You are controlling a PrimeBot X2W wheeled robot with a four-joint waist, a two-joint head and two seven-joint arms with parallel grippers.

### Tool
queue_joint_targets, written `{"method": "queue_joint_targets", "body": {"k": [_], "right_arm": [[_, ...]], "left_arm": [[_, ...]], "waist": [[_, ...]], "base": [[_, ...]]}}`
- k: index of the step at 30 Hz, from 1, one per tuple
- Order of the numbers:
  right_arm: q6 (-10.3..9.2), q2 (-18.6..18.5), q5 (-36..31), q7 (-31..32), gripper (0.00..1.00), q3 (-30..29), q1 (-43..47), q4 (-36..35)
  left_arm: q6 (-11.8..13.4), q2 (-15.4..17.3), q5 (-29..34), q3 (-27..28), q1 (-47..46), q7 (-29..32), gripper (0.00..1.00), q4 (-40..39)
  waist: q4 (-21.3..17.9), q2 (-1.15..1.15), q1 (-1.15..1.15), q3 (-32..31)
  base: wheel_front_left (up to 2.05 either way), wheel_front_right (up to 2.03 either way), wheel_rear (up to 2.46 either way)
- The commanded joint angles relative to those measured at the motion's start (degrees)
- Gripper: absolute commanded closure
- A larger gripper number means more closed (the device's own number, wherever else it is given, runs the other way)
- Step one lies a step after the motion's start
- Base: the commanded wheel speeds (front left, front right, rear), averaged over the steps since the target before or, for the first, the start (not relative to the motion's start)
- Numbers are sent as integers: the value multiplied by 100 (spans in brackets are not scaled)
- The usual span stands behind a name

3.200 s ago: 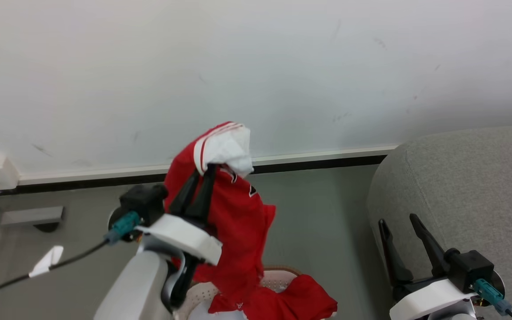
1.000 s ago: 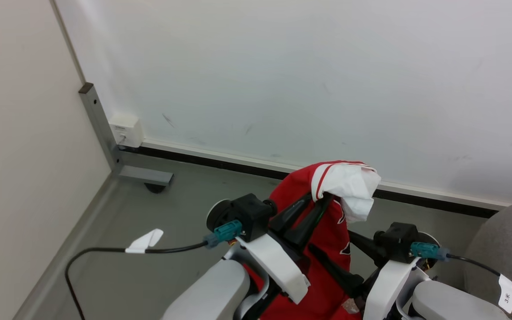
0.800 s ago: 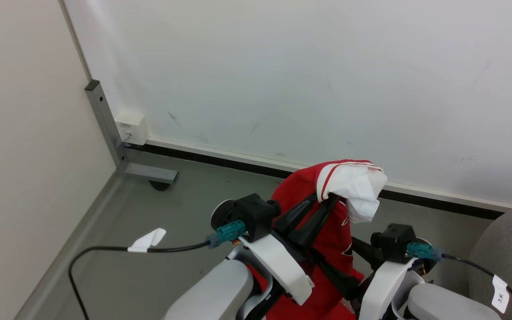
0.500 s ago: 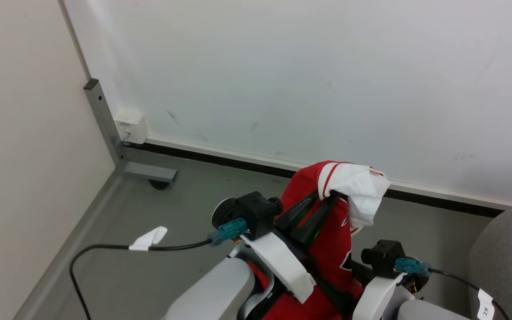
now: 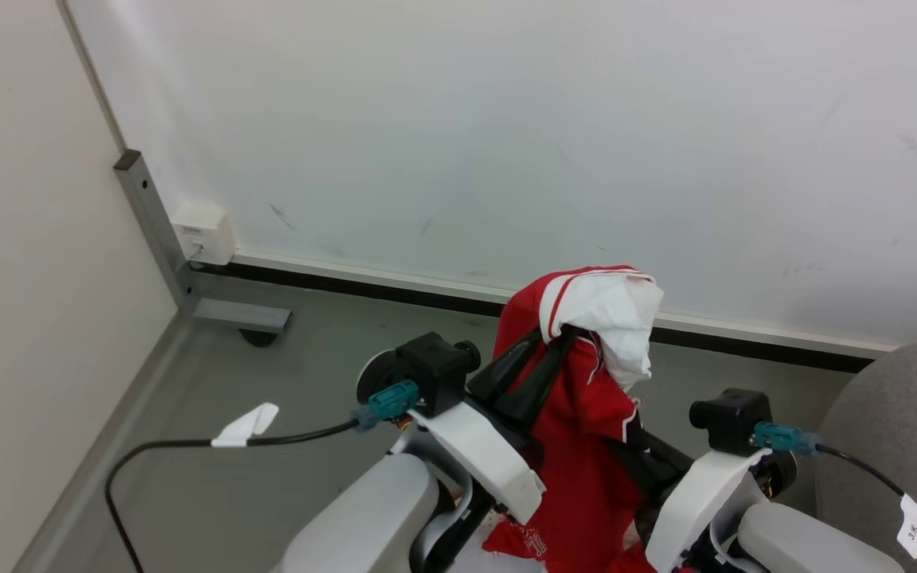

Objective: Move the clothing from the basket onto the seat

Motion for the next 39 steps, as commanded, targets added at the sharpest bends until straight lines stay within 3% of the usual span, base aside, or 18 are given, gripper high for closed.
{"method": "queue_joint_targets", "body": {"k": [1, 4, 5, 6, 7, 16, 21, 24, 39], "right_arm": [[-12, -46, 10, -3, 100, -156, 88, -50], [-12, -32, -44, -2, 100, -670, 222, -140], [-12, -25, -84, -2, 100, -881, 265, -167], [-12, 1, -117, -2, 100, -1061, 314, -210], [-12, 23, -155, -2, 100, -1242, 370, -254], [-12, 282, -801, -2, 100, -3108, 881, -644], [-12, 458, -1105, -3, 100, -3831, 1295, -1087], [-12, 604, -845, -2, 100, -4075, 1476, -1335], [-11, 322, -797, -2, 100, -4636, 2136, -2276]], "left_arm": [[15, 63, -64, 17, 66, -13, 100, 59], [35, 76, -6, 63, 109, -16, 100, 132], [46, 79, 8, 68, 122, -17, 76, 154], [43, 86, 26, 66, 128, -17, 45, 169], [32, 85, 35, 55, 136, -17, 0, 171], [-2, 73, 87, 143, 494, -15, 0, 19], [-26, 52, 227, 224, 696, -16, 0, -132], [-55, 58, 312, 267, 748, -16, 0, -239], [-161, 105, 845, 662, 1126, -16, 0, -381]], "waist": [[-50, 0, 0, 16], [-170, 0, 0, 41], [-222, 0, 0, 55], [-281, 0, 0, 68], [-334, 0, 0, 81], [-983, 0, 0, 205], [-1439, 0, 0, 262], [-1648, 0, 0, 297], [-3254, 0, 0, 530]], "base": [[0, 0, 0], [0, 0, 0], [0, 0, 0], [0, 0, 0], [0, 0, 0], [0, 0, 0], [0, 0, 0], [0, 0, 0], [0, 0, 0]]}}
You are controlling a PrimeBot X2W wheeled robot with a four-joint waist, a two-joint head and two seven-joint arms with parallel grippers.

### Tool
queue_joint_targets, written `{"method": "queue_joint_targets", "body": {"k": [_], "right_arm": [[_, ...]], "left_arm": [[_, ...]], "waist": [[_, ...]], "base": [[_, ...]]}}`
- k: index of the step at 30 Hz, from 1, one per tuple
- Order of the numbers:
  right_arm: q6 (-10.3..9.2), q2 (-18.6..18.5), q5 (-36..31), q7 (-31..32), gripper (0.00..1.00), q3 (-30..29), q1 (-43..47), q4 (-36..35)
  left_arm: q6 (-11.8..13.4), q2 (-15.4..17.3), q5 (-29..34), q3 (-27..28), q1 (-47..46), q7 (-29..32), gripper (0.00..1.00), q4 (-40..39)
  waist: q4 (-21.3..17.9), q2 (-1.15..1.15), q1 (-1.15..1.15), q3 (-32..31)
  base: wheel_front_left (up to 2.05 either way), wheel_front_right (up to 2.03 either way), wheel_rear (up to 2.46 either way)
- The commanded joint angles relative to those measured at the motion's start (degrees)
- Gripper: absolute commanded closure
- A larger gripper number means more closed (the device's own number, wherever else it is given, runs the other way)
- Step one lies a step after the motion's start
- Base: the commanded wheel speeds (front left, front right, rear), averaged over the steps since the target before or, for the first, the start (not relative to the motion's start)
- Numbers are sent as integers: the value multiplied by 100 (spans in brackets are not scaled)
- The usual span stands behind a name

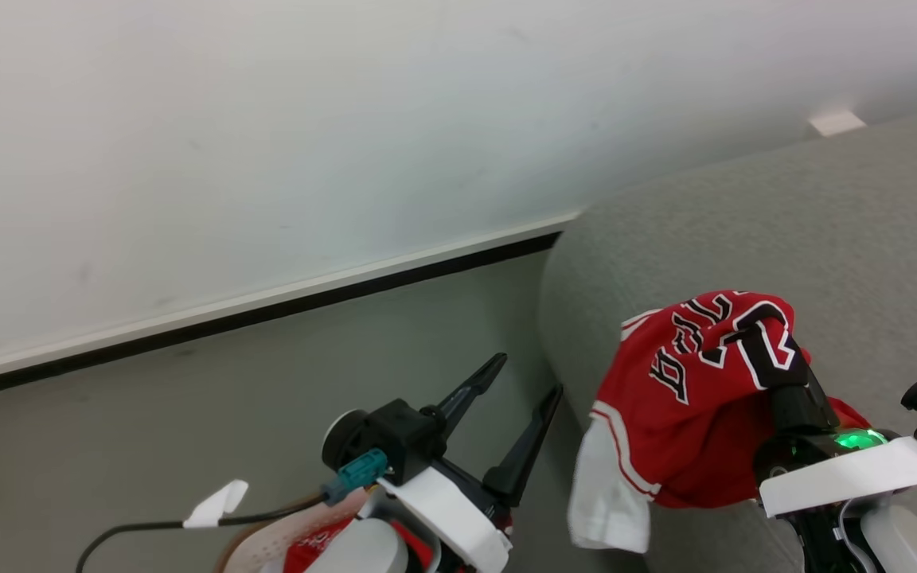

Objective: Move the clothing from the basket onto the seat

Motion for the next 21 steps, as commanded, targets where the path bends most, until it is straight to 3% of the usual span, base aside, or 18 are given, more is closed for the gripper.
{"method": "queue_joint_targets", "body": {"k": [1, 9, 21], "right_arm": [[-10, -48, -59, 0, 100, -23, 63, -36], [-10, 10, -485, 0, 100, -352, 263, -157], [-10, -140, -710, -1, 100, -605, -87, -59]], "left_arm": [[-28, 24, 67, 34, 78, -3, 0, 22], [-47, 28, 278, 160, 99, -3, 0, 110], [-82, -20, 362, 198, -71, -3, 0, 190]], "waist": [[-330, 0, 0, 92], [-863, 0, 0, 291], [-905, 0, 0, 514]], "base": [[0, 0, 0], [0, 0, 0], [0, 0, 0]]}}
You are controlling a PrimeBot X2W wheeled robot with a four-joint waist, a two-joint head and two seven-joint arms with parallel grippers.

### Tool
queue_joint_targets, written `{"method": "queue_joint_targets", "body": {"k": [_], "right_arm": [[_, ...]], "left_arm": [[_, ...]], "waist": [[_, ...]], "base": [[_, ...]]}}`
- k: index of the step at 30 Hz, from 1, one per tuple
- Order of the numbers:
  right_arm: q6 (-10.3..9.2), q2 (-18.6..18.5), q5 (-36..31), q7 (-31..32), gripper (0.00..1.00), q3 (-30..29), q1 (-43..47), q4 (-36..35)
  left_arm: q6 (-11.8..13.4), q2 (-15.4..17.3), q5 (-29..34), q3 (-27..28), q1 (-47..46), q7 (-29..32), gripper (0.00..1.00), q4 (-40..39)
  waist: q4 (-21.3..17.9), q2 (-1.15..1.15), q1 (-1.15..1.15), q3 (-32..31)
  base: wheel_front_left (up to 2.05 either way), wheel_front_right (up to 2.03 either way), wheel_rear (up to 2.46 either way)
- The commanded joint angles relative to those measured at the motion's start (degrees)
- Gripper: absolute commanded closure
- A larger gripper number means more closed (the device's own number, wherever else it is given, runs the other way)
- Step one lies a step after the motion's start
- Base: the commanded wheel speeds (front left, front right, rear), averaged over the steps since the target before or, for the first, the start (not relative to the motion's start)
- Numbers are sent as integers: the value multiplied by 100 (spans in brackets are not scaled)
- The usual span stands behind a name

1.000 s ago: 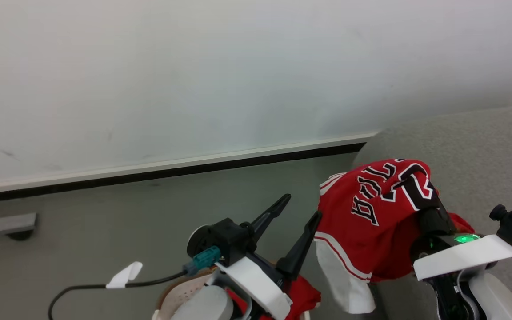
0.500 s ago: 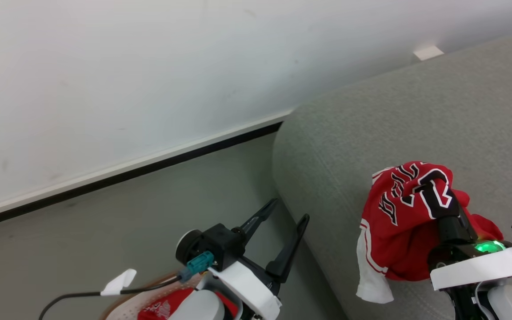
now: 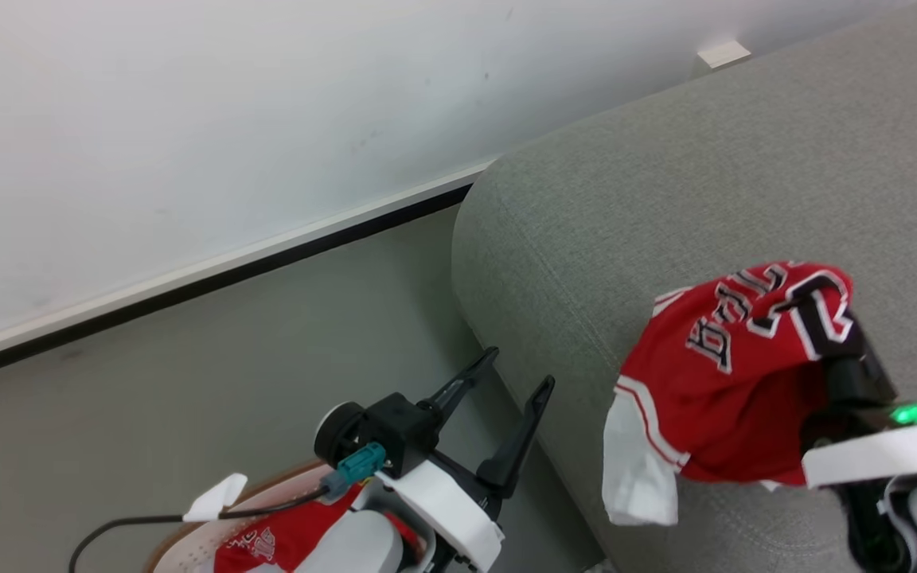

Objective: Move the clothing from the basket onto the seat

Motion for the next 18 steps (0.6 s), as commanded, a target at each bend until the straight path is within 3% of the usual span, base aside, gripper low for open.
{"method": "queue_joint_targets", "body": {"k": [1, 18], "right_arm": [[-10, -61, -5, -2, 100, -65, -171, 47], [-10, -1331, -263, -1, 100, -455, -3077, 1554]], "left_arm": [[-14, 17, 52, 20, -45, -3, 0, 29], [-22, 175, 312, -149, -783, -3, 0, 30]], "waist": [[50, 0, 0, 50], [964, 0, 0, 1558]], "base": [[0, 0, 0], [0, 0, 0]]}}
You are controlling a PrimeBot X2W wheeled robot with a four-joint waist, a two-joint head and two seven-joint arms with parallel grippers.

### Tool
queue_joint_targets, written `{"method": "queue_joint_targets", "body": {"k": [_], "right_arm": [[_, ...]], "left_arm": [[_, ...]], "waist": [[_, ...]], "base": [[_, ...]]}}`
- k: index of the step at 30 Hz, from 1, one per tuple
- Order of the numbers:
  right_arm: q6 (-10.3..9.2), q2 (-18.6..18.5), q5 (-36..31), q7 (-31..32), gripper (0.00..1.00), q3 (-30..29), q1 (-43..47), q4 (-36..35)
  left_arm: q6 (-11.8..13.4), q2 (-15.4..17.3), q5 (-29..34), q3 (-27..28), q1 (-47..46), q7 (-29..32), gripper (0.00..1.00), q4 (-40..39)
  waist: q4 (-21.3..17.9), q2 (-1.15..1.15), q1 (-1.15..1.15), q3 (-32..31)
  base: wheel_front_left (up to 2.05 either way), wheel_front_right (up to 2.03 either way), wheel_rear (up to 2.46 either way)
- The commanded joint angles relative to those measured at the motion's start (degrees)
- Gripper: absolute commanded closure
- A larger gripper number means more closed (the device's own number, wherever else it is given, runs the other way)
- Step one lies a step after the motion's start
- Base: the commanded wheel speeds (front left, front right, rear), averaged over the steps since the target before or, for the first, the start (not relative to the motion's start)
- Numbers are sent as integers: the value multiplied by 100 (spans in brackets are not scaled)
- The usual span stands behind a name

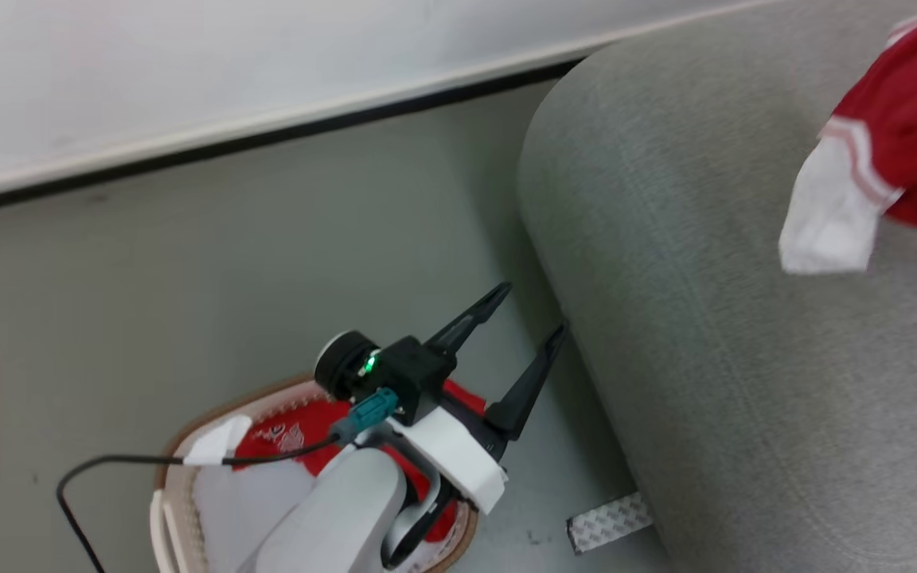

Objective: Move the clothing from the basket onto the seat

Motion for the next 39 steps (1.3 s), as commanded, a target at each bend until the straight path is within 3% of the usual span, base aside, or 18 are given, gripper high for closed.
{"method": "queue_joint_targets", "body": {"k": [1, 5, 12, 20, 27, 28, 29, 30, 31, 39], "right_arm": [[-10, -92, -113, 0, 100, -14, -248, 78], [-10, -454, -449, 0, 100, -124, -932, 561], [-10, -652, -1067, 9, 100, -471, -1667, 1892], [-11, -294, -2203, 500, 100, 100, -1754, 3854], [-11, -104, -2363, 944, 100, 457, -1595, 4573], [-11, -99, -2349, 964, 91, 491, -1568, 4601], [-11, -91, -2330, 994, 74, 537, -1534, 4622], [-11, -80, -2320, 1034, 13, 587, -1509, 4631], [-11, -67, -2305, 1049, 0, 629, -1494, 4629], [-11, -120, -2310, 1243, 0, 1241, -1193, 4366]], "left_arm": [[-14, 55, 85, -7, -75, -3, 0, -13], [-14, 99, 157, -96, -325, -2, 0, -29], [-11, 99, 206, -149, -582, -1, 0, -23], [-2, 42, 156, -74, -544, -2, 0, -40], [-4, 7, 166, -30, -562, -2, 0, -37], [-4, 21, 164, -12, -522, -2, 0, -26], [-4, 39, 150, 11, -468, -2, 0, -7], [-5, 53, 133, 27, -413, -2, 0, 11], [-5, 63, 121, 48, -363, -2, 0, 25], [64, 9, -67, 375, 121, -3, 0, -42]], "waist": [[332, 0, -1, 469], [563, 0, -1, 975], [892, 0, -1, 1523], [987, 0, -1, 1525], [1043, 0, -1, 1363], [1034, 0, -1, 1307], [1019, 0, -1, 1238], [1000, 0, -1, 1166], [979, 0, -1, 1076], [939, 0, -1, 153]], "base": [[0, 0, 0], [0, 0, 0], [0, 0, 0], [0, 0, 0], [0, 0, 0], [0, 0, 0], [0, 0, 0], [0, 0, 0], [0, 0, 0], [0, 0, 0]]}}
